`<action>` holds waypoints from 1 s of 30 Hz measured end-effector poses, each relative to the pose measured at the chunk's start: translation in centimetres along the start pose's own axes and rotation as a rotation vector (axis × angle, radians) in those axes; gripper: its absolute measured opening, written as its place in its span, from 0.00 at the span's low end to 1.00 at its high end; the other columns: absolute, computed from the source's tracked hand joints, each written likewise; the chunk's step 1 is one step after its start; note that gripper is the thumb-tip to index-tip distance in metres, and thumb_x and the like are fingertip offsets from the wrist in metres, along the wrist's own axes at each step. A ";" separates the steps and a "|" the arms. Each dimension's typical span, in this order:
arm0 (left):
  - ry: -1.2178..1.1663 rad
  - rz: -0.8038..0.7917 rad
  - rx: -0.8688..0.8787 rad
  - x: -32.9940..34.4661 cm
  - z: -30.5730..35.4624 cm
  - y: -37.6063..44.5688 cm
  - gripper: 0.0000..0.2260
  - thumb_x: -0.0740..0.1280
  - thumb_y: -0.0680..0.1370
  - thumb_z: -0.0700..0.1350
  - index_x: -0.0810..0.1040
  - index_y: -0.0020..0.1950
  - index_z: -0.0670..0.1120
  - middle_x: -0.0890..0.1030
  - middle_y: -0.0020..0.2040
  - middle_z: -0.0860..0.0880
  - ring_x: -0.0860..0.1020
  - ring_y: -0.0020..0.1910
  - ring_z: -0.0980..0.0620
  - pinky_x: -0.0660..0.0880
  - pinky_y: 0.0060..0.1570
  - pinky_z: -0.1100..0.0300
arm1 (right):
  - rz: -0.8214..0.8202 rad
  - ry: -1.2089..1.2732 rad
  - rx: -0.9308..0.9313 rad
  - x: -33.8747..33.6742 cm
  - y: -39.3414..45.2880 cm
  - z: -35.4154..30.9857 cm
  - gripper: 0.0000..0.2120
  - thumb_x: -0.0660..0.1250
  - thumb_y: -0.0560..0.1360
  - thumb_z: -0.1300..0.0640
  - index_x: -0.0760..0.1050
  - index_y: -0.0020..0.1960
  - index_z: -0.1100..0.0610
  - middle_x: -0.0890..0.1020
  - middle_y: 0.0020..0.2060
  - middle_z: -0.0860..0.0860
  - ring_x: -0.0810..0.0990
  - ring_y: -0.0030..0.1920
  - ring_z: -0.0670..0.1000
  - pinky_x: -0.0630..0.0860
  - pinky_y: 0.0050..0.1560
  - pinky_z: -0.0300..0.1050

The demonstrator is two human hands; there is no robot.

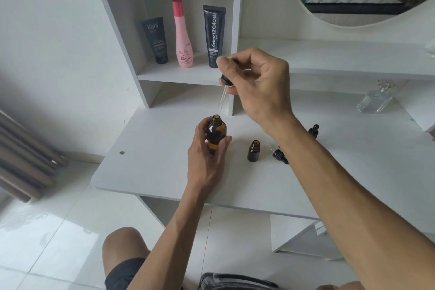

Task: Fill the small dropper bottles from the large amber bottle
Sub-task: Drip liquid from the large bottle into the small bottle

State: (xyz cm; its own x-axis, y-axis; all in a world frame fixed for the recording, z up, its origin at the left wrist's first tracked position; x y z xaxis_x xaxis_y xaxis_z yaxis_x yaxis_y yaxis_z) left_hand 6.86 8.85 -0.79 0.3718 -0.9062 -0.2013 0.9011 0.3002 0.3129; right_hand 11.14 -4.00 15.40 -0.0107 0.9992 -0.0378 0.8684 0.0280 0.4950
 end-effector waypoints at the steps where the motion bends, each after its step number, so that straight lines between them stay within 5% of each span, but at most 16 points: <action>1: -0.002 -0.001 -0.003 0.0 -0.1 0.0 0.22 0.71 0.78 0.49 0.68 0.63 0.71 0.81 0.56 0.58 0.84 0.49 0.48 0.81 0.52 0.43 | -0.005 -0.008 -0.001 0.1 0.0 0.2 0.07 0.74 0.75 0.56 0.81 0.45 0.60 0.85 0.38 0.57 0.86 0.38 0.56 0.84 0.41 0.57; 8: 0.006 -0.006 -0.005 0.0 -0.1 0.0 0.20 0.72 0.79 0.48 0.69 0.67 0.62 0.81 0.56 0.58 0.84 0.48 0.49 0.81 0.53 0.45 | -0.103 -0.119 0.037 1.5 -0.2 2.7 0.08 0.75 0.74 0.53 0.82 0.41 0.57 0.84 0.33 0.49 0.85 0.36 0.51 0.79 0.36 0.42; 13: 0.008 0.002 0.006 -0.1 0.1 0.0 0.22 0.72 0.79 0.47 0.69 0.67 0.63 0.81 0.57 0.56 0.83 0.51 0.54 0.82 0.51 0.45 | -0.197 -0.201 0.112 2.0 -1.6 5.4 0.09 0.76 0.74 0.52 0.83 0.43 0.58 0.85 0.34 0.49 0.84 0.37 0.47 0.80 0.43 0.41; 17: 0.008 -0.011 -0.002 -0.1 0.2 -0.1 0.23 0.71 0.80 0.46 0.66 0.66 0.68 0.81 0.57 0.59 0.84 0.51 0.53 0.82 0.53 0.46 | -0.221 -0.259 0.148 2.2 -2.3 6.7 0.09 0.76 0.73 0.52 0.84 0.43 0.58 0.84 0.36 0.46 0.78 0.33 0.37 0.69 0.37 0.27; 30: 0.005 -0.020 -0.027 0.0 0.3 -0.2 0.24 0.71 0.80 0.45 0.67 0.73 0.59 0.80 0.56 0.62 0.84 0.51 0.54 0.82 0.54 0.49 | -0.239 -0.277 0.144 2.4 -2.7 7.4 0.08 0.76 0.73 0.50 0.84 0.43 0.55 0.85 0.38 0.45 0.81 0.40 0.38 0.70 0.38 0.27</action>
State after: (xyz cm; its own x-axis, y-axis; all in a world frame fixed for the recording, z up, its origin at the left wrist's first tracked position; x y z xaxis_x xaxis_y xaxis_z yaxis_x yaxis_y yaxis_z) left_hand 6.59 8.67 -0.59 0.3547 -0.9107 -0.2117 0.9140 0.2901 0.2835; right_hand 12.40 -1.92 7.55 -0.1039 0.9193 -0.3796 0.9184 0.2352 0.3182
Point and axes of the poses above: each hand's wrist, its own y-axis towards the middle knuckle, its own x-axis out of the palm, z = x × y, the point moved 7 cm from there along y, towards the middle knuckle
